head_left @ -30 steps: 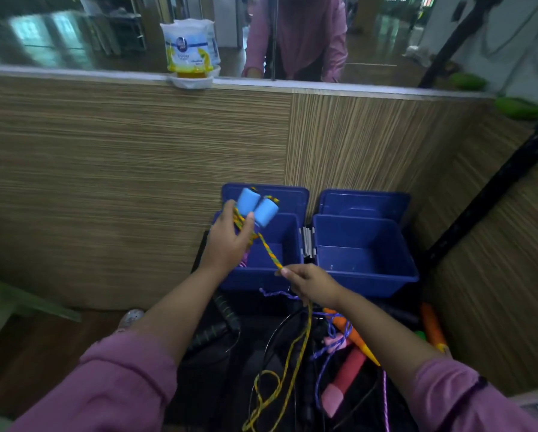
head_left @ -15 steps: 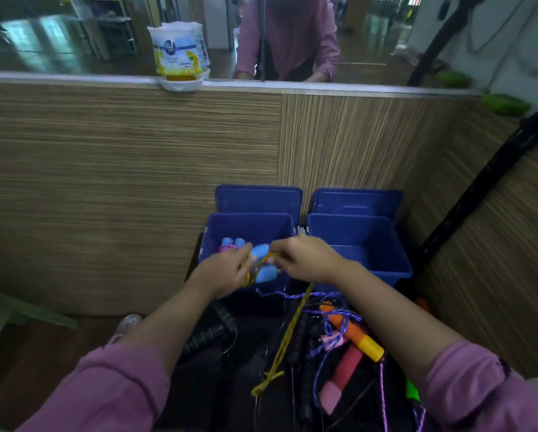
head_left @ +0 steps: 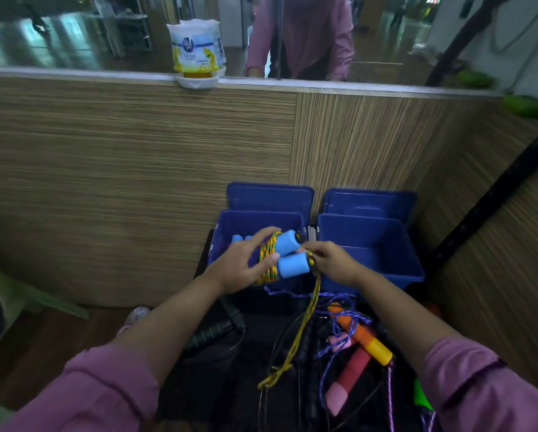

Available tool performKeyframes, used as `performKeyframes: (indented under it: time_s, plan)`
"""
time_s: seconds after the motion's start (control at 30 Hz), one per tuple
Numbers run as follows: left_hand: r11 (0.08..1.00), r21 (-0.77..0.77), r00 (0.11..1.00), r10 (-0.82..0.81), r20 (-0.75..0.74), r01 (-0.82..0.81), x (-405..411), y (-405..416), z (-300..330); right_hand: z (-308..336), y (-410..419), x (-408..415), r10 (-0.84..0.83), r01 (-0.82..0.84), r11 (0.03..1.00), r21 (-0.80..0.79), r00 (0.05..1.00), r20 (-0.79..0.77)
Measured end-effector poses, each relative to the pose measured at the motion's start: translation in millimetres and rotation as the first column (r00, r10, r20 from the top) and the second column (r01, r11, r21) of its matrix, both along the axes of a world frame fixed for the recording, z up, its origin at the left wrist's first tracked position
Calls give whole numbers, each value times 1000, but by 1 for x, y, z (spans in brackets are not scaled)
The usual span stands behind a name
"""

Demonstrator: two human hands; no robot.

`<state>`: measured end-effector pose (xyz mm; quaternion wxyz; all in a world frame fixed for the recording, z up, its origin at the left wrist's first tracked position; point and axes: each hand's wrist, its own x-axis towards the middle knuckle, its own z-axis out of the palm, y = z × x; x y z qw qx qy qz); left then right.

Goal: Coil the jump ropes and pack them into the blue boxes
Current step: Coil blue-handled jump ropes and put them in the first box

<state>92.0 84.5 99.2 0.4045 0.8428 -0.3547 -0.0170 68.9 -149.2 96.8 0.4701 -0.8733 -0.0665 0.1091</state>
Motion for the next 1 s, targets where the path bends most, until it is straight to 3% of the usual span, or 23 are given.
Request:
performKeyframes:
  time_s: [0.13,0.27,0.37,0.47,0.6,0.7,0.9,1.0]
  plan:
    - [953,-191,971,240,9,-234,10,-8,9,-15,24,-16,6,30,979,201,984,-176]
    - [853,-203,866,498,40,-481,26,-6,6,-17,43,-28,12,76,960,269,950,-312]
    - [763,-171,774,633,1,-623,35,-4,-6,-8,52,-28,12,79,957,281,951,-309]
    - [724,-90,726,688,12,-684,35,-3,-14,2,54,-25,29,11,985,171,972,-231]
    - [745,61,746,665,11,-665,33,0,-22,17,49,-19,61,-54,998,35,969,-241]
    - [751,258,788,611,75,-608,28,2,-29,26,42,-13,46,-63,977,-204,995,-85]
    - [878,402,965,253,71,-259,9,3,-38,31,31,-1,173,-162,926,-342,985,2]
    - [892,447,998,57,29,-64,3,4,-39,23,21,4,239,-222,901,-372,971,0]
